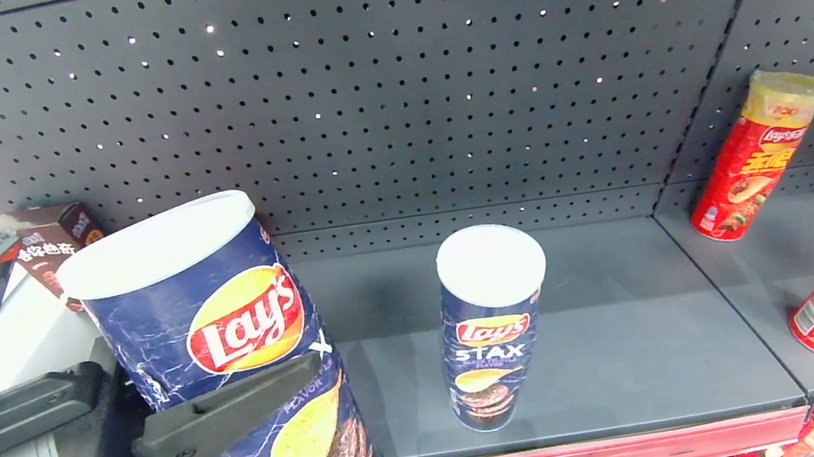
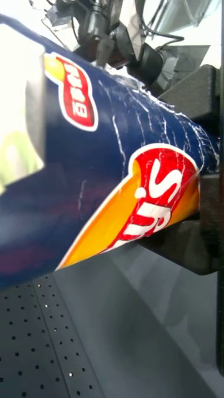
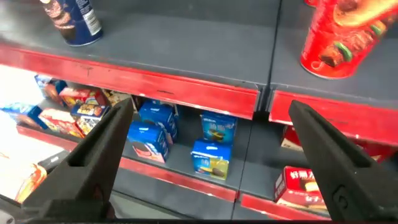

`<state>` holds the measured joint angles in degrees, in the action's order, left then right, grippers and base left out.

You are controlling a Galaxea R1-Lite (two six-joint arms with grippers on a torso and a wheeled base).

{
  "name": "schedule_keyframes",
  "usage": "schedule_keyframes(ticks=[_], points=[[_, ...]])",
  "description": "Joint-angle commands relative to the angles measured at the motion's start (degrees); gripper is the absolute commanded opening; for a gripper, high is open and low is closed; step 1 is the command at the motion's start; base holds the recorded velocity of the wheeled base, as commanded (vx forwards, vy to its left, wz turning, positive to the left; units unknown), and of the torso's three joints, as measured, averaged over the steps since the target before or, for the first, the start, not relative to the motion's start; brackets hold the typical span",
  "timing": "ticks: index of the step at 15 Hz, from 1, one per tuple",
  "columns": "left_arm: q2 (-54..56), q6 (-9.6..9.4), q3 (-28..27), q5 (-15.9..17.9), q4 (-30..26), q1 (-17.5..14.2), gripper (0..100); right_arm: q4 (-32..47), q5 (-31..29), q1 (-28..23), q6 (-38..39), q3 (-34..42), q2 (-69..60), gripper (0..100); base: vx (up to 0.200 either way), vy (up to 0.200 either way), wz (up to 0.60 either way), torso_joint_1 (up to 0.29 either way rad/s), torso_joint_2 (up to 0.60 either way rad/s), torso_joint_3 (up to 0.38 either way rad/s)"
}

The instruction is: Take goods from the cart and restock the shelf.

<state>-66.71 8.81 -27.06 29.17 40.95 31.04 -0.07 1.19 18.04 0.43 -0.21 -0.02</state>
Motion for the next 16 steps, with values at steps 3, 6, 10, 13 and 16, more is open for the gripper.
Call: schedule_keyframes(ticks=[3, 6, 10, 13, 16], points=[[-0.1, -0.11, -0.4, 0.1, -0.1, 0.4, 0, 0.1, -0.1, 0.1, 0.0, 0.2, 0.0, 100, 0.0, 0.0, 0.0, 0.0, 0.0, 0.0], [-0.6, -3.28, -2.6, 0.2, -0.8, 1.2, 0, 0.0, -0.1, 0.1, 0.0, 0.2, 0.0, 100, 0.0, 0.0, 0.0, 0.0, 0.0, 0.0], [-2.6, -4.42, -3.0, -0.1, -0.8, 2.4, 0, 0.1, -0.1, 0.1, 0.0, 0.2, 0.0, 100, 0.0, 0.0, 0.0, 0.0, 0.0, 0.0], [-6.7, -4.68, -6.2, 0.2, -0.7, -2.7, 0, 0.1, -0.1, 0.1, 0.0, 0.2, 0.0, 100, 0.0, 0.0, 0.0, 0.0, 0.0, 0.0], [-12.1, -4.51, -12.6, 10.3, -0.8, -9.6, 0, 0.1, -0.1, 0.1, 0.0, 0.2, 0.0, 100, 0.0, 0.0, 0.0, 0.0, 0.0, 0.0]])
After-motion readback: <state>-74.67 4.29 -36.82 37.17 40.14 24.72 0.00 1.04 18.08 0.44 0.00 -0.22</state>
